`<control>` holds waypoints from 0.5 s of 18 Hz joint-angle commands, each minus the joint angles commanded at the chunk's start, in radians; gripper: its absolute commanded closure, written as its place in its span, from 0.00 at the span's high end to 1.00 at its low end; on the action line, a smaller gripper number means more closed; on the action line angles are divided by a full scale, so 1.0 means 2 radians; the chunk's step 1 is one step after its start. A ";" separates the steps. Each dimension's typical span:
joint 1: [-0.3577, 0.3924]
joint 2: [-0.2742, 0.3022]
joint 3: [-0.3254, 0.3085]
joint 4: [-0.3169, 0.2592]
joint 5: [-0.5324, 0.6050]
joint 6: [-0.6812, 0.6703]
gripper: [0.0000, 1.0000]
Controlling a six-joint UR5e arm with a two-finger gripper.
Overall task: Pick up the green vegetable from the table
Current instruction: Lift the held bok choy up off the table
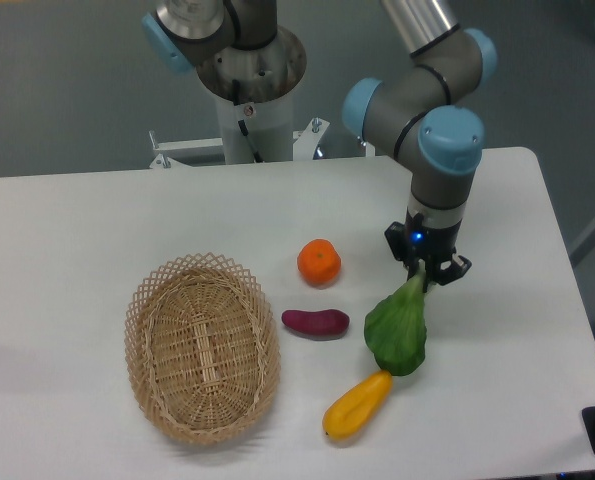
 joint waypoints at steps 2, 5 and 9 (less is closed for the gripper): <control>0.011 0.012 0.007 -0.009 -0.024 0.005 0.26; 0.031 0.028 0.028 -0.045 -0.068 0.006 0.26; 0.042 0.039 0.044 -0.064 -0.091 0.006 0.26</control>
